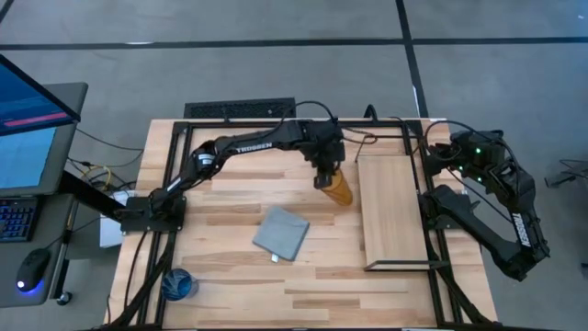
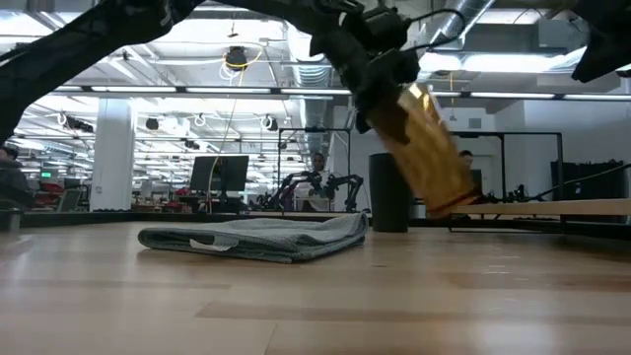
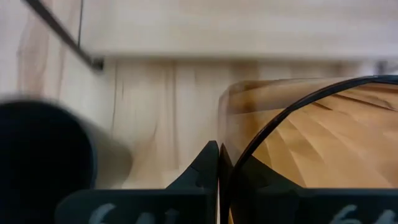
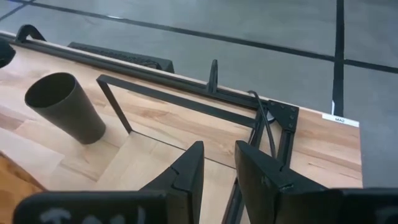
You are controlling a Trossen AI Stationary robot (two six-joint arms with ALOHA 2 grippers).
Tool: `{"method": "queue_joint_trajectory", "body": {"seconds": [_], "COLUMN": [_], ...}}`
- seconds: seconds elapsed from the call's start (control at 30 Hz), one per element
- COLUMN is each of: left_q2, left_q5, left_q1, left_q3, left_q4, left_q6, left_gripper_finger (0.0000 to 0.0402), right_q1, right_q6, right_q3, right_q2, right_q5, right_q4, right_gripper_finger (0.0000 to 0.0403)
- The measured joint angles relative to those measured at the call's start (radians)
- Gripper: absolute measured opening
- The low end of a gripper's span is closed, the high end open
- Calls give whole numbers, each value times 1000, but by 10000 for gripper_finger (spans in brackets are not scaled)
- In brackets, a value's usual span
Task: Stack small to large cups/mugs on shelf
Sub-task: Put the brown cup on the shelf
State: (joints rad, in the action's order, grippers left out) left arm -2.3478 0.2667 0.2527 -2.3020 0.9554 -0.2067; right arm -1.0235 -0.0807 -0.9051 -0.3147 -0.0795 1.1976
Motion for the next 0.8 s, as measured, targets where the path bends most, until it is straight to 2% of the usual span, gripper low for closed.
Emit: {"method": "queue_joint_trajectory", "body": {"seconds": [0.1,0.4,0.6,0.8], "left_q2": [-1,0,-5,-6], "left_q5": [-39,-44,-105,-114], "left_q1": [-8,-52,-78,-90], "left_q3": [0,0,0,0], "left_q4": [31,39,83,86], "left_q6": [-24,-69,-102,-116], "left_gripper_finger": [0,0,0,4], "right_q1": [0,0,0,0], "right_q6": [0,0,0,0], "right_q3": [0,0,0,0], "right_q2": [0,0,0,0], "right_q5": [0,0,0,0], "right_q4": [0,-1,-1,-1], "right_gripper_finger": [113,113,113,113]}}
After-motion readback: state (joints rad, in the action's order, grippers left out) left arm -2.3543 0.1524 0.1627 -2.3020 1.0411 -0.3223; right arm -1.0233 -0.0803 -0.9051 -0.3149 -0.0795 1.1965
